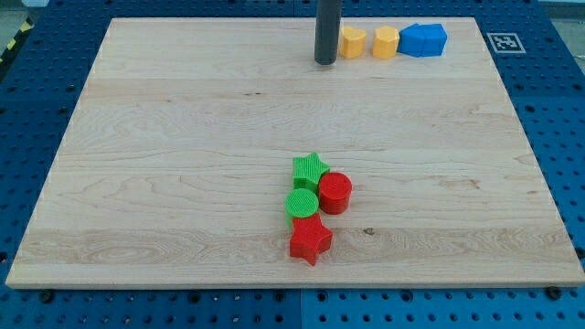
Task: Push the red star into the group of blocks
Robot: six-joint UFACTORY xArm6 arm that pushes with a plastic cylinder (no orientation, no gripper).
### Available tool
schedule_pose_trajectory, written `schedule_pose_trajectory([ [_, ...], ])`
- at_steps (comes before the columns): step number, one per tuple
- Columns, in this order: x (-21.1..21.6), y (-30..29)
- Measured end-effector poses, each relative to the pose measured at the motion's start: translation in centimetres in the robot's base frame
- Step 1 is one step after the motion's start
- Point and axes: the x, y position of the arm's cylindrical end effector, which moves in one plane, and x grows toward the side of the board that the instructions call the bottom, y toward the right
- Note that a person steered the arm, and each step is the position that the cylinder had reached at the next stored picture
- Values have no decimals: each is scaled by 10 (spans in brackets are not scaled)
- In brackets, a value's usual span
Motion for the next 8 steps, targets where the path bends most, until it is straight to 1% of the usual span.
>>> schedule_pose_trajectory([
  [1,4,-62],
  [3,54,-187],
  [4,126,-210],
  [5,205,-207],
  [6,262,-206],
  [7,322,-163],
  [8,329,-141],
])
